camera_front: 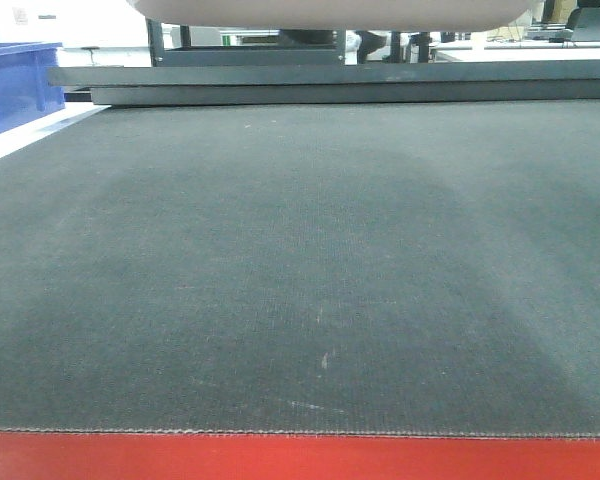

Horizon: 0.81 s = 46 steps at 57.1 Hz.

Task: Grab white bin and place on right shelf
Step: 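Hold the bin raised with both grippers while backing away from the table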

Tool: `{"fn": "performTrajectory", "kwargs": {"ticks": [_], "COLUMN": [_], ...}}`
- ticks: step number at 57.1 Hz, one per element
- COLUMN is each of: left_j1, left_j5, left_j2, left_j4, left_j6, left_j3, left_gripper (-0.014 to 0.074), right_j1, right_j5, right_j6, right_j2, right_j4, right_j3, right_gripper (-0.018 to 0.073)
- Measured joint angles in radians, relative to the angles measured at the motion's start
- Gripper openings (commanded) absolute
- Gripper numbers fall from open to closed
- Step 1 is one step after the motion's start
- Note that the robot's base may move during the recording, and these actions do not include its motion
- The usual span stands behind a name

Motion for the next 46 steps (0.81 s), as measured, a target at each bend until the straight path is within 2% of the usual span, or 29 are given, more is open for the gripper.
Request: {"fn": "performTrajectory", "kwargs": {"ticks": [46], "left_j1": [0.0], "left_j5": [0.008], "left_j2": [0.0], "left_j4": [0.006], "left_j6": [-0.003], "left_j3": [0.002], "left_gripper": [-0.0126], "right_j1": [0.0], "right_j5": [-0.008], "right_j6": [0.004], "right_j2": [0.0], "right_j4": [0.0], "right_j3": [0.0], "right_gripper": [0.0058]}}
